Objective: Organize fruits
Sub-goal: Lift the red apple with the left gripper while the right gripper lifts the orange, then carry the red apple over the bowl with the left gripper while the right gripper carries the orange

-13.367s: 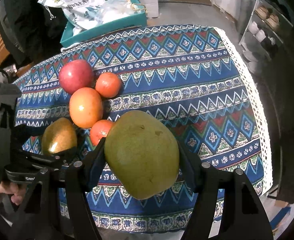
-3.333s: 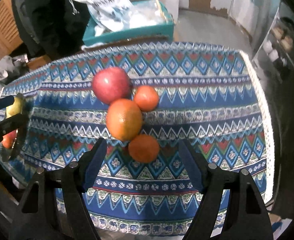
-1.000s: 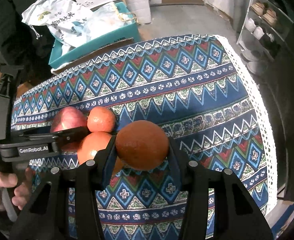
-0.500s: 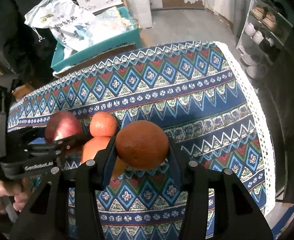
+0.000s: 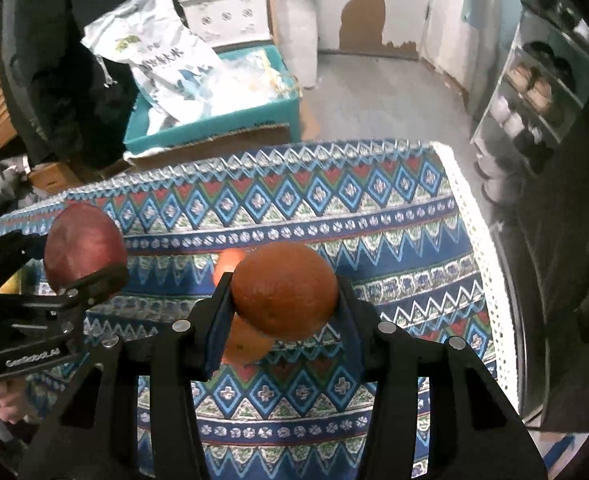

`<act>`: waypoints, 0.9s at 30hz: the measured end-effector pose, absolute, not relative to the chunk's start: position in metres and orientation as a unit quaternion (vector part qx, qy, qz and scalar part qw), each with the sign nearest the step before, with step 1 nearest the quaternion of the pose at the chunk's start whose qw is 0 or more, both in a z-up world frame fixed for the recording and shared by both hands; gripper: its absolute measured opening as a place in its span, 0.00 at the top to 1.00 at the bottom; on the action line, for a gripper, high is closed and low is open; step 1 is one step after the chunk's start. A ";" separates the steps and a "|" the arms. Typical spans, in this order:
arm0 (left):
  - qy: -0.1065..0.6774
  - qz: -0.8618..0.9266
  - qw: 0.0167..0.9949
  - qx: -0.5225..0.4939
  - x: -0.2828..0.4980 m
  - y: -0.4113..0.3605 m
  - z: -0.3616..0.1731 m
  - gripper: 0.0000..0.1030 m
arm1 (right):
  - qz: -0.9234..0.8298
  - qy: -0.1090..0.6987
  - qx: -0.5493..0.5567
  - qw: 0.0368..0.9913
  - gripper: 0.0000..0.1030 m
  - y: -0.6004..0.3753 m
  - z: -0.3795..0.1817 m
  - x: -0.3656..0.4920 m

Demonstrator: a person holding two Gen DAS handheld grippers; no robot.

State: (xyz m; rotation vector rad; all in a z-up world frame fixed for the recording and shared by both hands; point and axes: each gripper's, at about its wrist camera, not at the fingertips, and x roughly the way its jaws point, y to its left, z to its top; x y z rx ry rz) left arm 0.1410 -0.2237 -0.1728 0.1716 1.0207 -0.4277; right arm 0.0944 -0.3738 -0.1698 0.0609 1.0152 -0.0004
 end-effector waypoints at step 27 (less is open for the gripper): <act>0.368 -0.201 0.905 0.069 0.048 -0.150 -0.050 0.27 | 0.069 0.388 -0.007 0.919 0.54 -0.306 -0.057 0.042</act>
